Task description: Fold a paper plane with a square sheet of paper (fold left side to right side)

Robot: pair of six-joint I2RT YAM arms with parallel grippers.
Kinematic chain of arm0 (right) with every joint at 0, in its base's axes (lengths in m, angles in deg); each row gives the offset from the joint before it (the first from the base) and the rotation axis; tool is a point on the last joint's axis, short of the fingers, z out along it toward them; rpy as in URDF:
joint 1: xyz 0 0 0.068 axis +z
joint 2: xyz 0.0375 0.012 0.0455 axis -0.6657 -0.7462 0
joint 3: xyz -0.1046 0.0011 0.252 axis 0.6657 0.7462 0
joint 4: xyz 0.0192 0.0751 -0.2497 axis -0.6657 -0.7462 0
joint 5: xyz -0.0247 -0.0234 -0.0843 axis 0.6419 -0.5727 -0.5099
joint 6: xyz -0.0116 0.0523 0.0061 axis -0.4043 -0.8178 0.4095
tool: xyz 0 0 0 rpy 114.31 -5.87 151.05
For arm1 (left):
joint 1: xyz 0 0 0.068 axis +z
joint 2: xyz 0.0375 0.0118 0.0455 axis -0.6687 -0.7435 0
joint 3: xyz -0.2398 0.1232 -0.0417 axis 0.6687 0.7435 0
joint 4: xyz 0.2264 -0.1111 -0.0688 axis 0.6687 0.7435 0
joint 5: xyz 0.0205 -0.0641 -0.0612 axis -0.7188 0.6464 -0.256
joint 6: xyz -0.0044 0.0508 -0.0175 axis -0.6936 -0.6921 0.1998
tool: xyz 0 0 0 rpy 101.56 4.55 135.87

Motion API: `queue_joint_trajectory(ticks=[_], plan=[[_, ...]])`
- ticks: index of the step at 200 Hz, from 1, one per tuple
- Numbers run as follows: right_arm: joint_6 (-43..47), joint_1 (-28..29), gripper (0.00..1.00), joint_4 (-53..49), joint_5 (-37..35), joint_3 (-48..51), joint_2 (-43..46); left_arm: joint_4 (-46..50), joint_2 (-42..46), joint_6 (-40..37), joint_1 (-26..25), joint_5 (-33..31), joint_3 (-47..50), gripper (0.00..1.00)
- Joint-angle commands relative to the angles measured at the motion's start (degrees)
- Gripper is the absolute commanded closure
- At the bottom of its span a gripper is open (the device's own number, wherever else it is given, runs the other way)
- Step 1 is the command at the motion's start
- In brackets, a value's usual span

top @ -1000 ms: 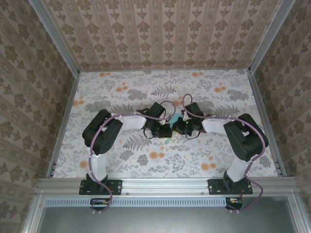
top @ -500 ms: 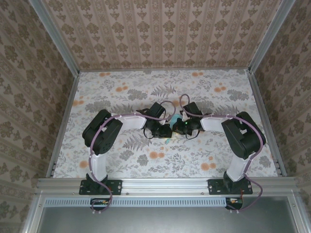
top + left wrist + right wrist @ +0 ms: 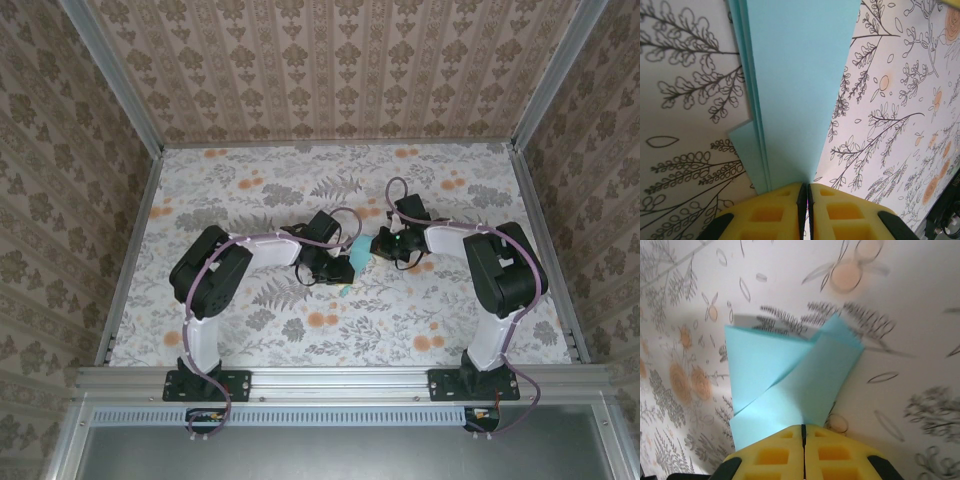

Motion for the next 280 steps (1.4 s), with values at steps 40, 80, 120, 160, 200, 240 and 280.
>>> queue_joint_trajectory(ticks=[40,80,120,160,200,240,280], plan=[[-0.44,2.43,0.92,-1.51,0.46,-0.72,5.54,7.81,-3.42,-0.2,-1.11,-2.9,1.9,0.85],[-3.9,5.72,0.92,2.84,1.35,-0.12,1.16,7.7,-3.28,-0.38,-1.04,-2.73,1.67,0.85],[-4.37,5.93,0.92,0.93,-0.64,-0.53,-2.65,7.69,-2.23,-0.44,-1.14,-2.37,0.72,0.85],[-4.88,5.49,0.92,-0.44,-1.21,0.0,-4.58,10.43,0.67,-1.76,-1.04,-2.61,-1.84,0.83],[-4.99,5.48,0.92,-0.11,-0.46,0.58,-5.25,9.77,5.82,-2.16,-0.51,-0.55,-2.17,0.79],[-4.38,5.48,0.92,-0.99,-0.63,0.17,-5.18,4.53,6.27,0.71,-0.2,6.89,0.51,0.79],[-3.96,5.48,0.92,-1.47,-0.68,0.1,-5.15,2.67,3.76,1.54,-0.18,7.95,1.65,0.79]])
